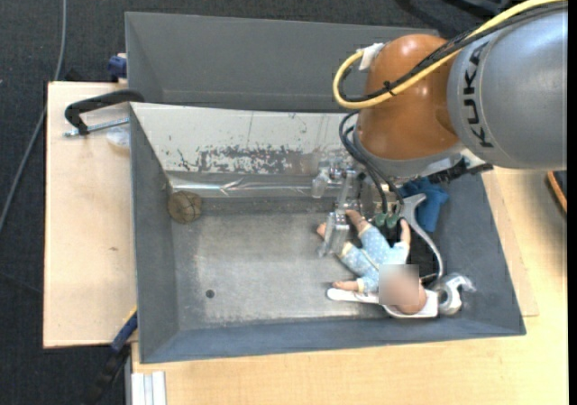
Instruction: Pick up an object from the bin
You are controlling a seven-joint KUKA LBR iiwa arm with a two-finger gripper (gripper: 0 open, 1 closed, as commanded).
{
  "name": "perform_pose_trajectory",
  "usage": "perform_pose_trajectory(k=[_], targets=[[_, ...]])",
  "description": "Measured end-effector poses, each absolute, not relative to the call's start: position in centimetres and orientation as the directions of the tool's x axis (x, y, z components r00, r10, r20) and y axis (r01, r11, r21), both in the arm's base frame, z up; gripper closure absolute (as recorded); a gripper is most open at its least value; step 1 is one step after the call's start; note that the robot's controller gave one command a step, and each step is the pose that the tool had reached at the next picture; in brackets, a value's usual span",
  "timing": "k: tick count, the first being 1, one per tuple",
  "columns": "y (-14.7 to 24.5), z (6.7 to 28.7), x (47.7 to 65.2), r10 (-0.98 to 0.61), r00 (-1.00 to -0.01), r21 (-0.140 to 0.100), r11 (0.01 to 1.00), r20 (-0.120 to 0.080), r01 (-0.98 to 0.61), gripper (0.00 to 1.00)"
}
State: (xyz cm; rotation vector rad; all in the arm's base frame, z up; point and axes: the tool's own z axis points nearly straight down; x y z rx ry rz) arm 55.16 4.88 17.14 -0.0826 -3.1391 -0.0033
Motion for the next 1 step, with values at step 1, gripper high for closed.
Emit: perform_pose_trajectory(k=[1], targets=[[4.20,15.32,55.01,0.271,-0.962,0.001,0.962,0.004,0.271,0.00]])
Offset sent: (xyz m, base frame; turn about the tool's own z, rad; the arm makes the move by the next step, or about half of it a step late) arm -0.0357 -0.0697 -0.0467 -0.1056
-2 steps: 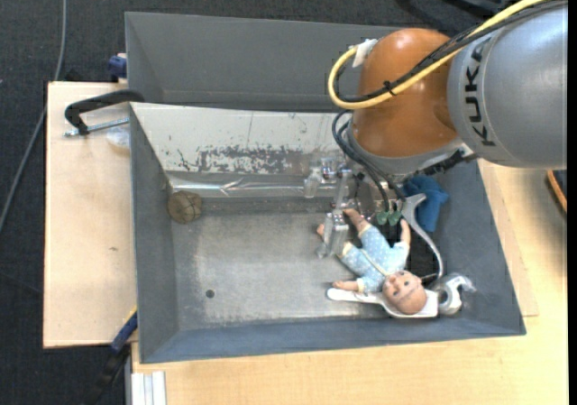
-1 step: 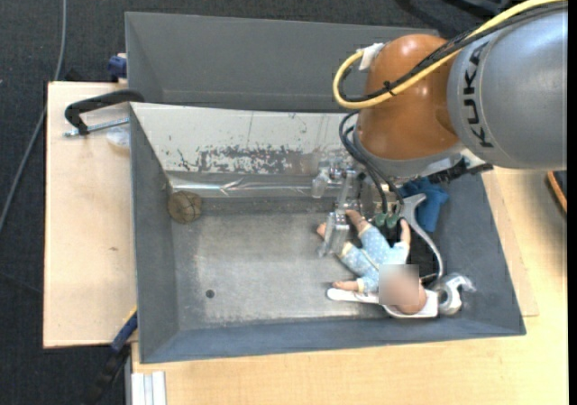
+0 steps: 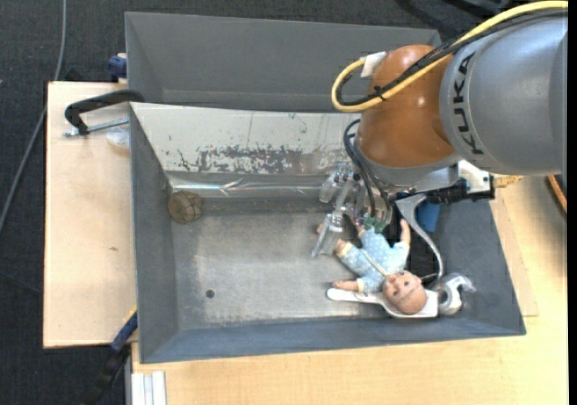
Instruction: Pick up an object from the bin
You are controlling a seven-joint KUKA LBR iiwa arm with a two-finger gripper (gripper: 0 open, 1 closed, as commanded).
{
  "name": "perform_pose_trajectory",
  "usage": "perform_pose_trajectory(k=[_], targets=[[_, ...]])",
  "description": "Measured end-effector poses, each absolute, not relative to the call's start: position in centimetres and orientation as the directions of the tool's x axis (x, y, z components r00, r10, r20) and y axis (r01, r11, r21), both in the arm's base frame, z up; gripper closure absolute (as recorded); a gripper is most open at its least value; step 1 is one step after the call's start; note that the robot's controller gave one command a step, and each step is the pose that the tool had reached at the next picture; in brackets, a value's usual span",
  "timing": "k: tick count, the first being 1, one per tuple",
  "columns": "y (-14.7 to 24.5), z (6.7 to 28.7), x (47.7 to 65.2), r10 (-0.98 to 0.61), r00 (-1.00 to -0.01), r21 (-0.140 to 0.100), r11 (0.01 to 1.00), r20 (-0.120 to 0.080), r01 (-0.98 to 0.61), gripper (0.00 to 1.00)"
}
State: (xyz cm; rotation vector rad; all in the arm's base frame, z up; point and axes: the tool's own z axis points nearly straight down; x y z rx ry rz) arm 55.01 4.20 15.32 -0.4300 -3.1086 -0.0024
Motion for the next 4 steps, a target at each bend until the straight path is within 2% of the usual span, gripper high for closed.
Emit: perform_pose_trajectory(k=[1,2,3,4], targets=[[1.3,13.9,53.3,0.077,-0.997,0.003,0.997,0.001,0.077,0.00],[-3.4,9.3,52.0,-0.067,-0.998,0.002,0.998,-0.004,-0.067,0.00],[-4.8,7.0,53.6,-0.137,-0.991,0.010,0.991,0.008,-0.137,0.00],[-5.0,7.3,52.9,0.187,-0.982,0.008,0.982,-0.014,0.187,1.00]])
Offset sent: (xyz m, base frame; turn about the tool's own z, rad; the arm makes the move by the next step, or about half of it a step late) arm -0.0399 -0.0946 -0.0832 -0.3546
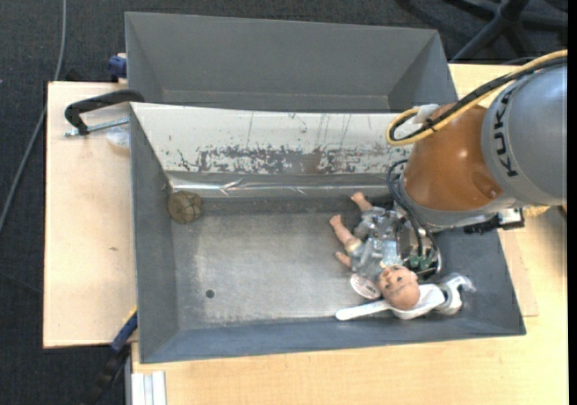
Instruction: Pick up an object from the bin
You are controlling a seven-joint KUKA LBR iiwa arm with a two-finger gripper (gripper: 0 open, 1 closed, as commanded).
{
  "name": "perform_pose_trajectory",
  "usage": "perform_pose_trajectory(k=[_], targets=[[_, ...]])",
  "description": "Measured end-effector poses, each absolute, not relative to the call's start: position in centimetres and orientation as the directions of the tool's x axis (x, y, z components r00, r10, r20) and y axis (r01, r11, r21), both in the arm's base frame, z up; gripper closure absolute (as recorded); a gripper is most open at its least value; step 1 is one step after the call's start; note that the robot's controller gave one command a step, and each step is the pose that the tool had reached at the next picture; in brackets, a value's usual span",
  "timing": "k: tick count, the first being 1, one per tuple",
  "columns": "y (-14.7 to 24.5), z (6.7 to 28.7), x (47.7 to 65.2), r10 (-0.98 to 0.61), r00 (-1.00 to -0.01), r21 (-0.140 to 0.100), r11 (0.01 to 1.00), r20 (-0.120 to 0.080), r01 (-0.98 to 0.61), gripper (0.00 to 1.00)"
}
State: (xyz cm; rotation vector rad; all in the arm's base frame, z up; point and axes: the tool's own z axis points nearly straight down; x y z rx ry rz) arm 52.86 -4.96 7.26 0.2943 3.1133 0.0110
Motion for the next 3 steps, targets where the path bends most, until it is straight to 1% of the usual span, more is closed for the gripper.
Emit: perform_pose_trajectory(k=[2,3], targets=[[-5.0,7.5,52.8,0.186,-0.982,0.008,0.983,-0.011,0.186,1.00],[-9.3,8.2,59.9,-0.062,-0.998,0.021,0.998,-0.013,-0.062,1.00]])
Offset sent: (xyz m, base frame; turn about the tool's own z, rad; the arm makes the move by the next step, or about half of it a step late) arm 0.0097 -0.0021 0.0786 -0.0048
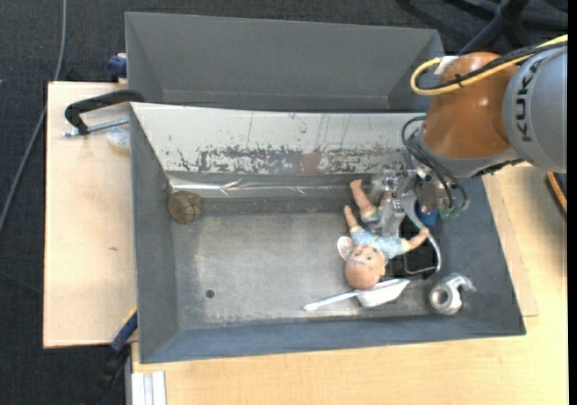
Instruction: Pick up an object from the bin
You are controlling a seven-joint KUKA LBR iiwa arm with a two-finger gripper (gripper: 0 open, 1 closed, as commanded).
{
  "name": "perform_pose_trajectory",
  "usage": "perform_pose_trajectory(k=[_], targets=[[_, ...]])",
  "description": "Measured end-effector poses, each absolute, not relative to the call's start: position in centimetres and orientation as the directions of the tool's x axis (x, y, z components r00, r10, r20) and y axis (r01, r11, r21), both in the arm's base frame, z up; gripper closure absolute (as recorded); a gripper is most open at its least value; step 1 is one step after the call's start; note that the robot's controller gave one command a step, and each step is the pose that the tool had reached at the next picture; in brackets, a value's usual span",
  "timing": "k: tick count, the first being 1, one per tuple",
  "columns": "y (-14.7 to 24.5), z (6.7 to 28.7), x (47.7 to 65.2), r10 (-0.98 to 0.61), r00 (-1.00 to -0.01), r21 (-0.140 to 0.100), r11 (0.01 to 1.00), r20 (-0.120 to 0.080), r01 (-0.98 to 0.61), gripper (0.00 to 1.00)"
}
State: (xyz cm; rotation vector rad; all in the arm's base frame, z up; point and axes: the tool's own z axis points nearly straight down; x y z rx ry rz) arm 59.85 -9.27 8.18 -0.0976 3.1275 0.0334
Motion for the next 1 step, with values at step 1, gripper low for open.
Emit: perform_pose_trajectory(k=[1], targets=[[-9.27,8.18,59.85,-0.062,-0.998,0.021,0.998,-0.013,-0.062,1.00]])
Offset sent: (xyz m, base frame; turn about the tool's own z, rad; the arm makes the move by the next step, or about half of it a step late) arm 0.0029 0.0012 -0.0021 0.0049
